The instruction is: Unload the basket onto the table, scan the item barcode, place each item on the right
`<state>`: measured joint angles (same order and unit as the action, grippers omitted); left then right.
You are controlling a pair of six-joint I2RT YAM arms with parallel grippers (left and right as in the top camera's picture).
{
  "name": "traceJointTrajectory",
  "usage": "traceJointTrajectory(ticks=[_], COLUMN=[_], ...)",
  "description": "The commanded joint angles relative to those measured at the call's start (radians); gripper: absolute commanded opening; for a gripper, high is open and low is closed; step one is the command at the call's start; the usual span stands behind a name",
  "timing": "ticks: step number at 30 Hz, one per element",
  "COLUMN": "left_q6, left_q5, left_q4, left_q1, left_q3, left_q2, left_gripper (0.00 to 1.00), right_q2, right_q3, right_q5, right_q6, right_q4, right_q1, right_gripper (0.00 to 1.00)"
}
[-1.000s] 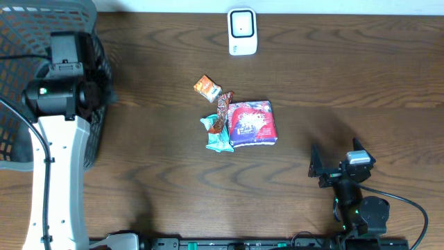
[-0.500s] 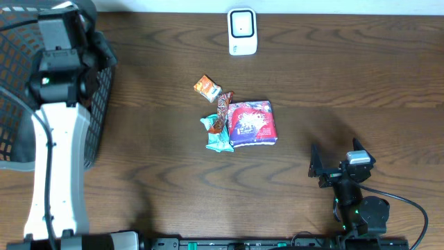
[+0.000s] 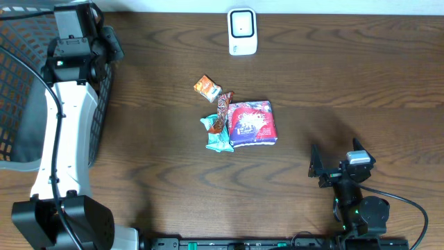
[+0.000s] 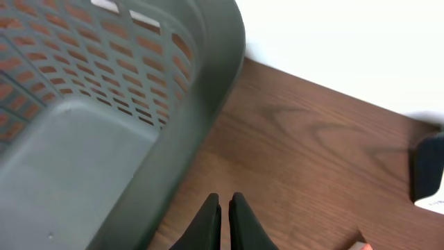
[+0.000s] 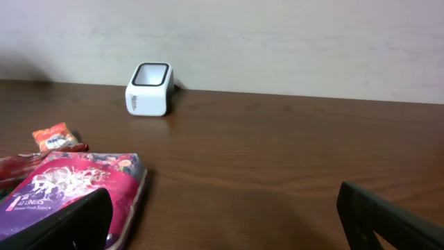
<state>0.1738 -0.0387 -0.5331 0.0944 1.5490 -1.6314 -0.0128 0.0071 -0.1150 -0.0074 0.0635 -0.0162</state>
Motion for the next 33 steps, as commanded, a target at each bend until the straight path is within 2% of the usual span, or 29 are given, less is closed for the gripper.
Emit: traceJointTrajectory(ticks=[1,5,7,9,15,20,23,28,33], left_q6=[-0.024,-0.024,-0.024,-0.024,-0.024,-0.023,-0.023,-0.023,-0.016], left_q5=[-0.025,-0.046,-0.126,-0.159,-0.164,-0.153,-0.088,0.122,0.323], left_q4=[0.014,0.014,0.017,0.02,0.042,0.05,0.049,0.024,-0.079], left_q1=[0.007,0.008,0.008,0.008,0.008,0.007,0.006,0.006,0.006], left_q3=[0.005,0.005,0.005,0.005,0.005,0.005,0.005,0.005,0.005], left_q2=[-0.005,-0.005,-0.005,-0.005,0.009,0.048,0.085,0.178,0.261], left_gripper=[0.08,0.08,0.08,0.13,0.17,0.35,0.41,0.51,0.67], right_q2=[0.001,0.001,0.001,0.001,0.001,0.001,0.001,0.001,0.001], right_q3=[-0.002,-0.002,-0.002,-0.002,-0.002,-0.002,-0.002,-0.002,-0.002], right_q5=[0.002,0.002,0.002,0.002,0.002,0.002,0.002,0.002,0.002], right_q6=[0.014,0.014,0.014,0.014,0.014,0.014,0.014,0.014,0.014], right_q4=[0.003,0.003,0.003,0.003,0.003,0.003,0.003,0.003,0.003], right_q1=[0.002,0.002,0.002,0.002,0.002,0.002,0.002,0.002,0.002], right_gripper=[0.99,0.99,0.99,0.99,0.99,0.99,0.99,0.99,0.99])
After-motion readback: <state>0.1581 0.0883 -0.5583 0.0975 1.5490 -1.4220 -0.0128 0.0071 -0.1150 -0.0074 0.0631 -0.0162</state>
